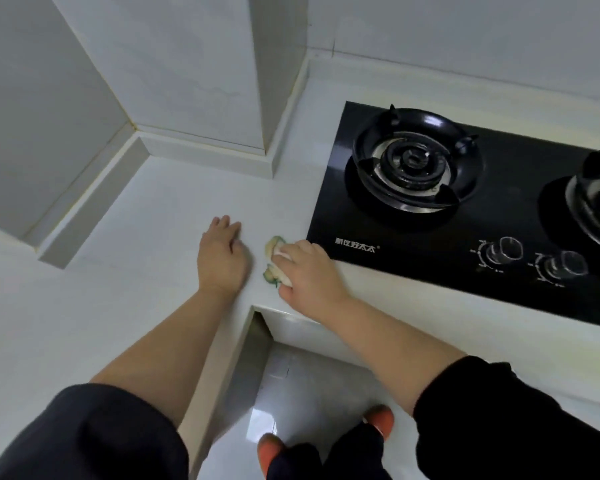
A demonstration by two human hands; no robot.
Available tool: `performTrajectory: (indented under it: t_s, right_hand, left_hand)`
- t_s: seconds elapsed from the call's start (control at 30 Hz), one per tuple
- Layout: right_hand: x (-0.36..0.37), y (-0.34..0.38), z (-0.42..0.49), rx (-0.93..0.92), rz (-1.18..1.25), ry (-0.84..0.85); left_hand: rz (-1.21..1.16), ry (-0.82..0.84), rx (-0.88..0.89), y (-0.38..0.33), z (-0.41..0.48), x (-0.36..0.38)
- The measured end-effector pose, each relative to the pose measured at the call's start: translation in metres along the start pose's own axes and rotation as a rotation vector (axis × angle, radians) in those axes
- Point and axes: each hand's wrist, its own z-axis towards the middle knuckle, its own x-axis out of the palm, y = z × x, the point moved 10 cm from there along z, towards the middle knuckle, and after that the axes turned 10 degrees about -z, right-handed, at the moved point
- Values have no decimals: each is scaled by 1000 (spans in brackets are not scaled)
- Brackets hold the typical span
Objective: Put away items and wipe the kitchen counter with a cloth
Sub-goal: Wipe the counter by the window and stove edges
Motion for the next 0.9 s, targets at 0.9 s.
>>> performTrajectory:
  t_s: [0.9]
  right_hand:
    - [-33, -156, -190, 196, 222, 163]
  left_hand:
    - [439, -43, -58, -102, -133, 179]
